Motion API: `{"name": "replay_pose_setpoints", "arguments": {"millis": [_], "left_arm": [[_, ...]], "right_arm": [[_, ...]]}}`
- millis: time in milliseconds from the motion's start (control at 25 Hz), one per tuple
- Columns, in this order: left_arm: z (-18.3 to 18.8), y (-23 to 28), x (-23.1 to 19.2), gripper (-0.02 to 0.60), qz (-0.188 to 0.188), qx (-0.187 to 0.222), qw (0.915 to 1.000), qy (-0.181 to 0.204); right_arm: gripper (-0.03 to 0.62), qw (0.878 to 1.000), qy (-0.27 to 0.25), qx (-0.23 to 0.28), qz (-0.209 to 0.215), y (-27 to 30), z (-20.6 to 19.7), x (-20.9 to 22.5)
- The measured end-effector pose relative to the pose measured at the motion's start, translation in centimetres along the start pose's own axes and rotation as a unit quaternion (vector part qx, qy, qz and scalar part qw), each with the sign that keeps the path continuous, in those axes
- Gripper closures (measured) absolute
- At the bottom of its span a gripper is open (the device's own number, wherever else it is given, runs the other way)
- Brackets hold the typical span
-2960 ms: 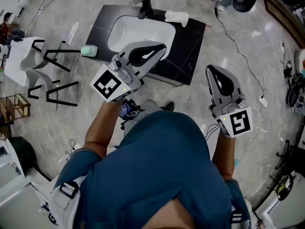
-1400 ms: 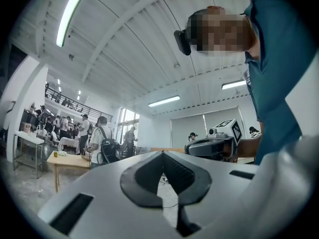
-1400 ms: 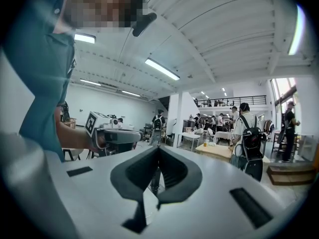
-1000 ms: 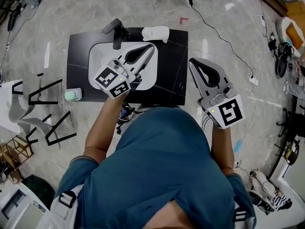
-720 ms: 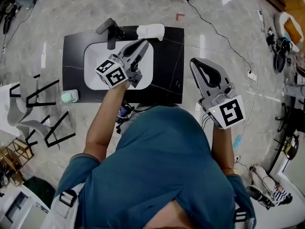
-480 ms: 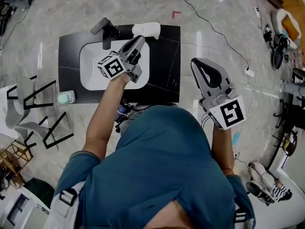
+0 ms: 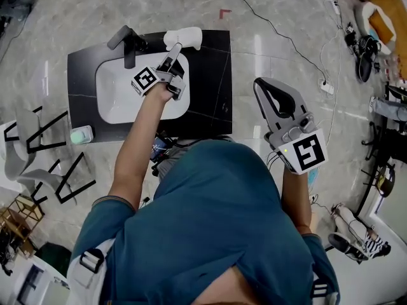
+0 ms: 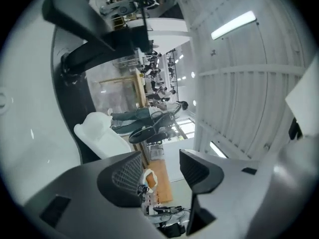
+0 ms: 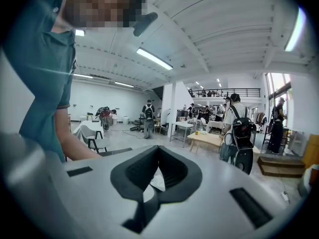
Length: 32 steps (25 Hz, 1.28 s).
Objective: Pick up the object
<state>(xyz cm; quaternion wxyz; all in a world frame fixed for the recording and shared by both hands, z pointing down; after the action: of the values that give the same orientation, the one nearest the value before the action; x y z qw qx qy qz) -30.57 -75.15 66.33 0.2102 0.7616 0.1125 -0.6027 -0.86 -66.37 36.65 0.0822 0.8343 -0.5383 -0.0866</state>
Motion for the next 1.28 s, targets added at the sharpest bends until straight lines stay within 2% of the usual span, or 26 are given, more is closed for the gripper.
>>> {"name": "replay_pose_setpoints", "arguments": {"millis": [160,320,680,920,1200,1280], "left_arm": [[-0.5,1.2,-2.5,0.317,0.007,0.024,0.9963,-0.082],[-1.1,2.1,-3.7,0.289,0.017,0.042,0.9908,-0.127],[-2.1,3.6,-6.9,0.231,0.033,0.065,0.9843,-0.161],[-3.1,4.7,-7.1,0.219,0.021,0.079,0.9758,-0.203],[-4.0,6.4,-7.9,0.219,0.029,0.082,0.9739,-0.21],[-3.8,6.8,-9.5,0.219,0.033,0.081,0.977,-0.194]], "right_arm": [[0.579,1.0,0.008,-0.006,-0.009,-0.7,-0.4,0.5],[0.579,1.0,-0.002,-0.008,-0.01,-1.3,-0.8,0.9],[0.579,0.999,0.029,-0.026,-0.019,-1.6,-1.2,1.1],[0.579,0.999,0.031,-0.03,-0.015,-1.4,-1.4,1.4],[0.58,0.998,0.04,-0.036,-0.015,-2.1,-2.1,2.2],[0.579,0.998,0.042,-0.038,-0.016,-2.3,-2.3,2.3]]}}
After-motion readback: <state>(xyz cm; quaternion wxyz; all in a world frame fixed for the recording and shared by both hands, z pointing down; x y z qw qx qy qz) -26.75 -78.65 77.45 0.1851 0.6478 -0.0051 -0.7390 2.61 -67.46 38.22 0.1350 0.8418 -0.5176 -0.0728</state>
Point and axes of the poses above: the fingertips, and each gripper's own axes: y forward along the fingers, x to its right, z out of its top, the point moved 9 cm from there along -y, backward along the fingers, and after that the axes turned 11 degrees about z, right-handed, at the moved point
